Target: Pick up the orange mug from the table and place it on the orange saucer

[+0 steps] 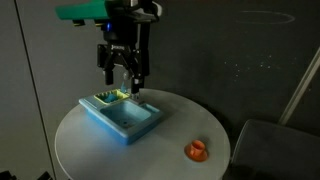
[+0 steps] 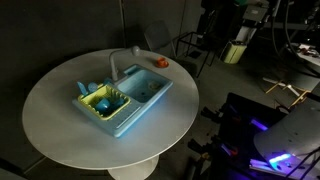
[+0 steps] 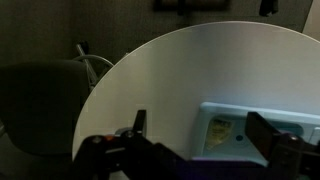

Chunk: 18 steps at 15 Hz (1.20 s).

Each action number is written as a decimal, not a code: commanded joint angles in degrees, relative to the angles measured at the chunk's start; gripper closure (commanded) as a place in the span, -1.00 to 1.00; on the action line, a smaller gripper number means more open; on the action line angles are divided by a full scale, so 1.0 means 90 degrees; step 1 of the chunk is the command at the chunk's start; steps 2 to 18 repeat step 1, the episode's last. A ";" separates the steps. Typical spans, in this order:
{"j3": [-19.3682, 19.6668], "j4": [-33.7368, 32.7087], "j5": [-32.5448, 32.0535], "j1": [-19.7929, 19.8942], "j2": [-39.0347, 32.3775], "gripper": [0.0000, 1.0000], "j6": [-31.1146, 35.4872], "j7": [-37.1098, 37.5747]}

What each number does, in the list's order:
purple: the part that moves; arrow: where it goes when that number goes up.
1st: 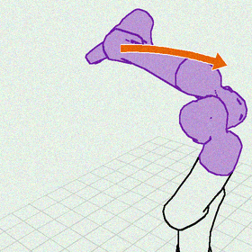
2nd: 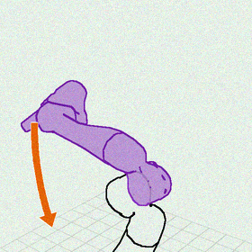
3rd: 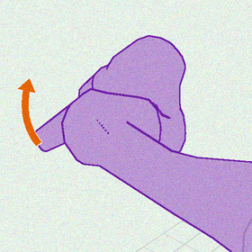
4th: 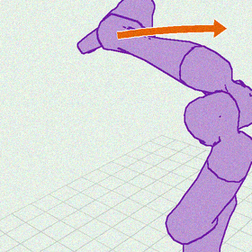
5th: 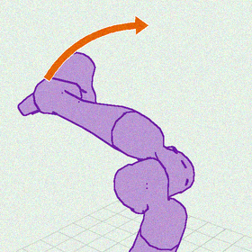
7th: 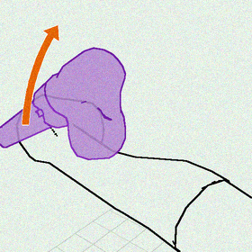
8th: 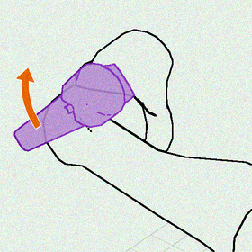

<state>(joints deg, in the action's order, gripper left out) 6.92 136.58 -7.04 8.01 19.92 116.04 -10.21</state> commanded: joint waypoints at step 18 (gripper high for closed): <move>0.0051 -0.0009 -0.0018 -0.0057 0.0001 -1.00 -0.0015 0.0017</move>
